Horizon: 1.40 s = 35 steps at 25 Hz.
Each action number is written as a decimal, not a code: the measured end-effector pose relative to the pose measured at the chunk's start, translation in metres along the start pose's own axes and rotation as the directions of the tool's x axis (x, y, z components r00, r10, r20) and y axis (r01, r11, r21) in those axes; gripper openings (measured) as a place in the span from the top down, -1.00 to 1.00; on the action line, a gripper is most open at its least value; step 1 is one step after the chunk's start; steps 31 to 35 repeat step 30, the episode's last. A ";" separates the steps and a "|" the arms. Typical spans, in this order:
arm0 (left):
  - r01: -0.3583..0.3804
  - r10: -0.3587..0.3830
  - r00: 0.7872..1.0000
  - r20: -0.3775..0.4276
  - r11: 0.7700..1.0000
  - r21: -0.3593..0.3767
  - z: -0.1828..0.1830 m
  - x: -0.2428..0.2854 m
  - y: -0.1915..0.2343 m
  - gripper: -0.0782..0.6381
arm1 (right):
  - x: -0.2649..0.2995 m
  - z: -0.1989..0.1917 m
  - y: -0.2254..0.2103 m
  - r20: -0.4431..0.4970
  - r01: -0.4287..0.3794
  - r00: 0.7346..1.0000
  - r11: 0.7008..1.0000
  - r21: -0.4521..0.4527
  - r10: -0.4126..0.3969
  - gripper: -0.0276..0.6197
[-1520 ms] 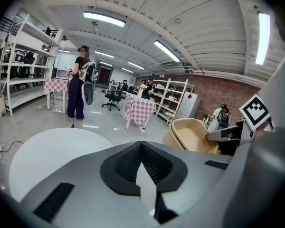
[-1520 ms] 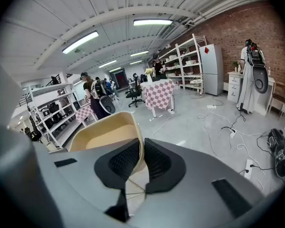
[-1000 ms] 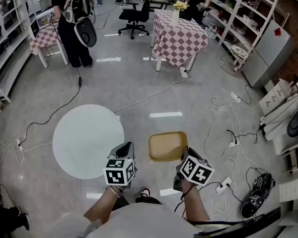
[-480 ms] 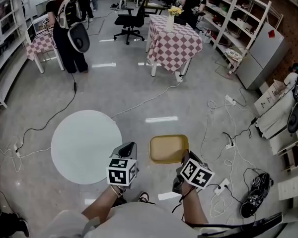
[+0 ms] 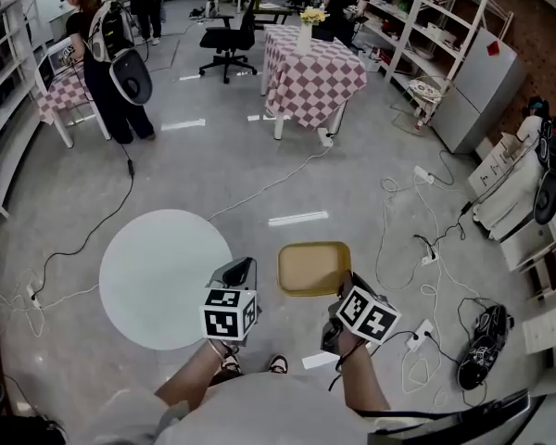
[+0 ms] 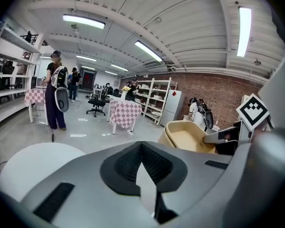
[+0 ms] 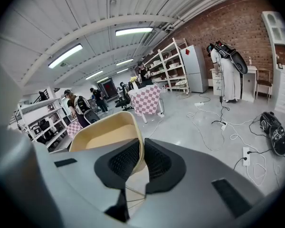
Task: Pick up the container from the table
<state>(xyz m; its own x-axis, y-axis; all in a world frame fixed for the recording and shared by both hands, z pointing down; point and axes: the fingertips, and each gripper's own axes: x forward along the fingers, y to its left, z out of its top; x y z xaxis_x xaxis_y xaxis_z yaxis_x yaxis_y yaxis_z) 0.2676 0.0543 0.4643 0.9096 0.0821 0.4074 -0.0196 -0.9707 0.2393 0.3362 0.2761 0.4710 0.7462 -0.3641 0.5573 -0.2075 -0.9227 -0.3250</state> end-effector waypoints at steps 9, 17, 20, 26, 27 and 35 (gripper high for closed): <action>0.022 -0.022 1.000 -0.005 1.000 0.015 -0.003 -0.003 -0.008 0.74 | -0.012 -0.006 -0.002 0.001 0.006 1.000 0.999 -0.044 -0.006 0.76; 0.039 -0.039 0.999 -0.010 0.999 0.019 -0.007 -0.001 -0.014 0.74 | -0.012 -0.009 -0.003 0.001 0.003 1.000 0.999 -0.051 -0.003 0.76; 0.034 -0.034 0.999 -0.014 0.999 0.019 -0.008 -0.003 -0.016 0.74 | -0.016 -0.010 -0.007 -0.004 0.010 1.000 0.999 -0.052 -0.011 0.76; 0.029 -0.029 0.999 -0.020 0.999 0.021 -0.011 -0.001 -0.013 0.73 | -0.012 -0.008 -0.009 -0.003 0.022 1.000 0.998 -0.060 -0.023 0.77; 0.028 -0.027 0.999 -0.022 0.999 0.021 -0.011 -0.001 -0.013 0.74 | -0.012 -0.007 -0.009 -0.003 0.021 1.000 0.998 -0.061 -0.021 0.77; 0.024 -0.023 0.999 -0.025 1.000 0.021 -0.011 -0.002 -0.014 0.74 | -0.013 -0.005 -0.009 -0.004 0.016 1.000 0.998 -0.064 -0.016 0.77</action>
